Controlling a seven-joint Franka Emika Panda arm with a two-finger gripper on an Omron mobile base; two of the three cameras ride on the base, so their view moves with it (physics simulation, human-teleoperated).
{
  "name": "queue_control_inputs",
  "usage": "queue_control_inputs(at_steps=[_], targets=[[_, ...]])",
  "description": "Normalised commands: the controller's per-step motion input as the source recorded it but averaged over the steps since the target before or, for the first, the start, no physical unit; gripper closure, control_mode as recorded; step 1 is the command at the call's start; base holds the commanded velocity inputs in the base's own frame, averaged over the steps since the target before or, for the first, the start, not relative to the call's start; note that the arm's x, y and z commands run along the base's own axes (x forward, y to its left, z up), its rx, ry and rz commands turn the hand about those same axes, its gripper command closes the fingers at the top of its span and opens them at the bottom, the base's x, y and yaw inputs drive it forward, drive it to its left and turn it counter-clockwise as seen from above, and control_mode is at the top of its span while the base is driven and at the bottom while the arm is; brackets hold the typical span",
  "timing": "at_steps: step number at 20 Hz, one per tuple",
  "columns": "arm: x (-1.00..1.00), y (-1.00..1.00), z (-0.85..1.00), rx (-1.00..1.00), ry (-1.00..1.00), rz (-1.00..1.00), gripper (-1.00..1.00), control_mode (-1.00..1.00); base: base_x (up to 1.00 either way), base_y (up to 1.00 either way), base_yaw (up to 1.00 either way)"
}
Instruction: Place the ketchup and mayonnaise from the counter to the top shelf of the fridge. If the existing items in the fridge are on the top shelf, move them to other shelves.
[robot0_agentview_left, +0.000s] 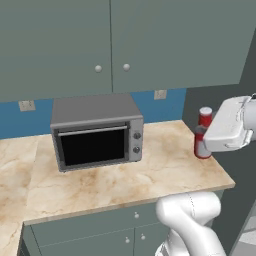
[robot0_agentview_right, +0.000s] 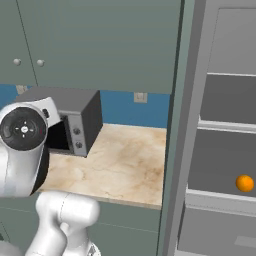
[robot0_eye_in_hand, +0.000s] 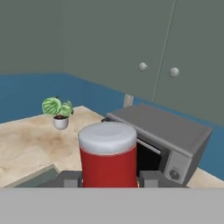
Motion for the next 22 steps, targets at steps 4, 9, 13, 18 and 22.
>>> queue_control_inputs(at_steps=[4,9,13,18,22], targets=[[-0.47,0.0,0.0,0.1,0.0,-0.05,1.0,-1.0,0.0,0.0,0.0],[-0.19,-0.11,0.0,0.02,0.0,-0.03,1.0,1.0,-0.37,-0.39,-0.11],[0.0,0.0,0.0,0.0,0.0,0.0,1.0,1.0,-0.44,-0.94,-0.28],[0.0,0.0,0.0,0.0,0.0,0.0,1.0,1.0,-0.04,-1.0,-0.32],[0.0,0.0,0.0,0.0,0.0,0.0,1.0,1.0,-0.12,-1.0,-0.24]])
